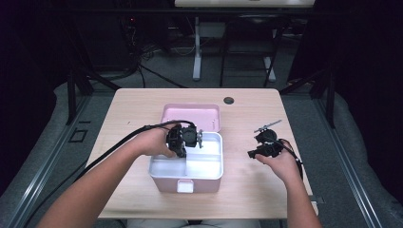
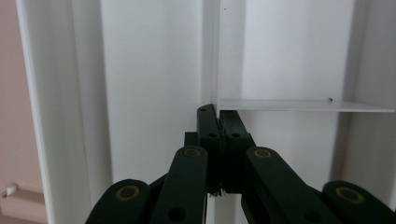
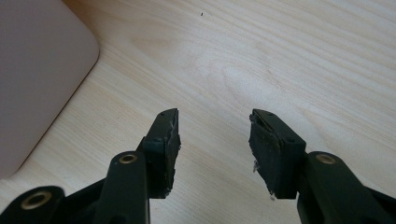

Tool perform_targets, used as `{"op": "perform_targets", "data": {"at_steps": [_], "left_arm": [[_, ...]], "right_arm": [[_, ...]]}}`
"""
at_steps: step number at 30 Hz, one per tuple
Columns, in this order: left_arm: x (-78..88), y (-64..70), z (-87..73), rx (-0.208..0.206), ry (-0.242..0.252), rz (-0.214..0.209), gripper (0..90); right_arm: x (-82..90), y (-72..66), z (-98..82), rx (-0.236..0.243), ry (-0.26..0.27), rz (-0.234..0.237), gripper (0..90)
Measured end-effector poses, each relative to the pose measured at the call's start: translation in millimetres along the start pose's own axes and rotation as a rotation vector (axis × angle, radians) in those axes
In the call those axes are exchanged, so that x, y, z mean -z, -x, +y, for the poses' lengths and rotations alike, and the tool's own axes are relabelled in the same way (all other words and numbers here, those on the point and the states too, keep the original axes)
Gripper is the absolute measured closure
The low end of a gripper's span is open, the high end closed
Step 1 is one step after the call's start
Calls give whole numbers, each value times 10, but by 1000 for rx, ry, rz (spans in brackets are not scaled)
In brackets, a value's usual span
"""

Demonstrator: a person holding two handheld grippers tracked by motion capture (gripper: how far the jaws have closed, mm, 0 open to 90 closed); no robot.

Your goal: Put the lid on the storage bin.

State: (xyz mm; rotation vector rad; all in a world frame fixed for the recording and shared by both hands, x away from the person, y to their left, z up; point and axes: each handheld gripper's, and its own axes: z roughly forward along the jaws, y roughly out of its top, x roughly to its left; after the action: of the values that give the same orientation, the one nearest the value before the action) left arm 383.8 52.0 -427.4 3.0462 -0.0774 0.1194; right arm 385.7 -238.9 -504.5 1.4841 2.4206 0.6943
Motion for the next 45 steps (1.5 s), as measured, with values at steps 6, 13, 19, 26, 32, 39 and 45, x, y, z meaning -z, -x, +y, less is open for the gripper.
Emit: {"op": "perform_targets", "data": {"at_steps": [6,13,19,26,32,39,45], "left_arm": [[-20,0,-6,26,-13,-16,888],[-62,-26,-60,83,18,-35,875],[-63,-46,-162,134,3,-52,834],[-29,-58,-332,169,13,-58,817],[-50,-57,-485,203,22,-67,799],[-65,-45,-601,225,60,-66,792],[-54,-29,-691,237,95,-61,784]], "right_arm": [[1,0,1,-1,4,3,520],[-3,2,-1,0,8,1,519],[-3,1,-1,3,5,-4,519],[-13,-5,-2,3,7,-1,519],[-25,-14,0,0,-2,-2,519],[-35,-11,1,3,-4,-8,519],[-35,-10,7,4,6,-7,519]]}}
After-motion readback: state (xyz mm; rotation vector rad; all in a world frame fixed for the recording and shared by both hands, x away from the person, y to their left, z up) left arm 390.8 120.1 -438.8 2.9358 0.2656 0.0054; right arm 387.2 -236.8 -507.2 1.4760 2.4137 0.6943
